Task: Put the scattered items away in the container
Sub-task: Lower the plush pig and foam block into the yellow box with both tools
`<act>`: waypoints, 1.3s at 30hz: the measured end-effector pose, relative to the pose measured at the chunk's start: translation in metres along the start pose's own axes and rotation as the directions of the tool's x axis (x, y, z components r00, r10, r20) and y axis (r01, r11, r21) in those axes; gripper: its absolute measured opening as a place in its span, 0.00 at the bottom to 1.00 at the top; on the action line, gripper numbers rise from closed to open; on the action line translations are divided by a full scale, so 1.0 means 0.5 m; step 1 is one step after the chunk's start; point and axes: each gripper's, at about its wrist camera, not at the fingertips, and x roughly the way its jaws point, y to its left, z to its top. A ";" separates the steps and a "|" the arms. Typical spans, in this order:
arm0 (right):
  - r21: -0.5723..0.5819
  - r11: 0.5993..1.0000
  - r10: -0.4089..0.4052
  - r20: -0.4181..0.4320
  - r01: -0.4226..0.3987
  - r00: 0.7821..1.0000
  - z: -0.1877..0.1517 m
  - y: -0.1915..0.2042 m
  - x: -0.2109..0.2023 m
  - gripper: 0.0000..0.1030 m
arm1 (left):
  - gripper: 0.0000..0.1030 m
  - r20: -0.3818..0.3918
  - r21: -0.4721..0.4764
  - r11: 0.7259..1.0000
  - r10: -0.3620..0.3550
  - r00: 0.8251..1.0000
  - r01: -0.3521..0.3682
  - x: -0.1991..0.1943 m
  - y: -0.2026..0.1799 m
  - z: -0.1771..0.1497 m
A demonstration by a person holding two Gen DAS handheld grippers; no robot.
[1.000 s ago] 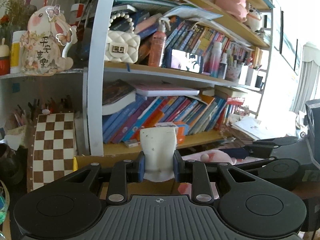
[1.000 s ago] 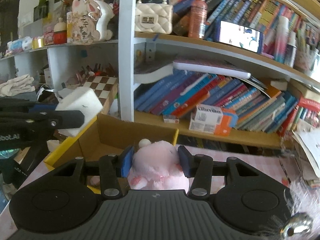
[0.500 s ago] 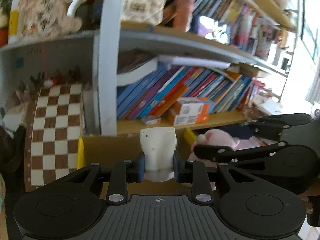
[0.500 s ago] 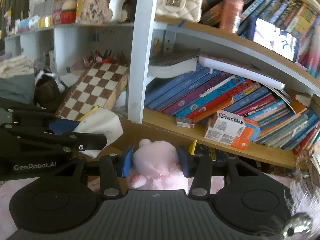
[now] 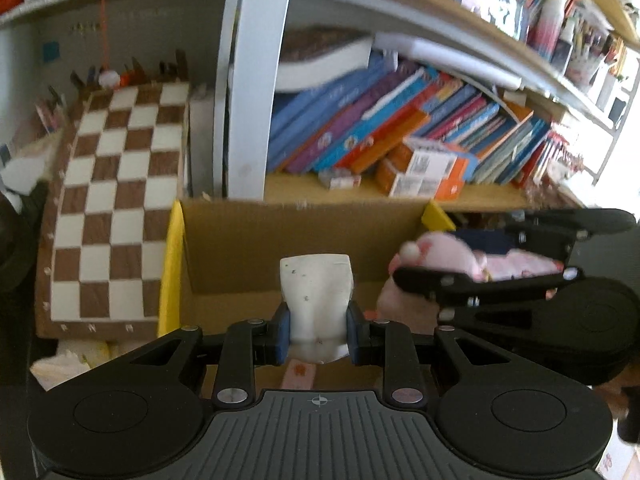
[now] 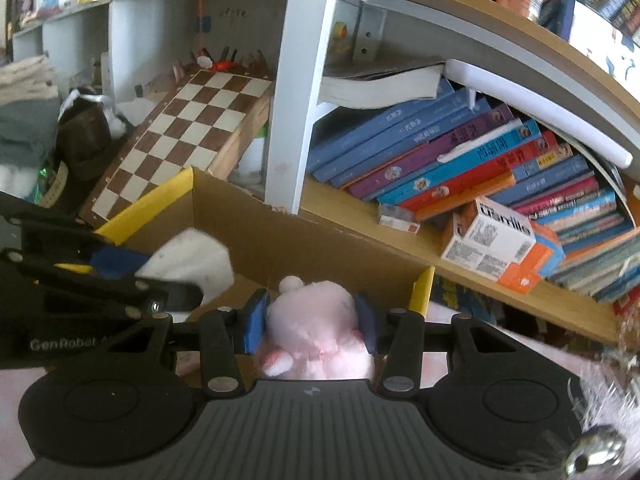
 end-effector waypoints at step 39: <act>-0.063 0.997 0.038 -0.114 -0.045 0.993 0.017 0.022 0.103 0.33 | 0.27 -0.135 0.073 0.997 0.032 0.990 -0.022 0.050 -0.004 -0.036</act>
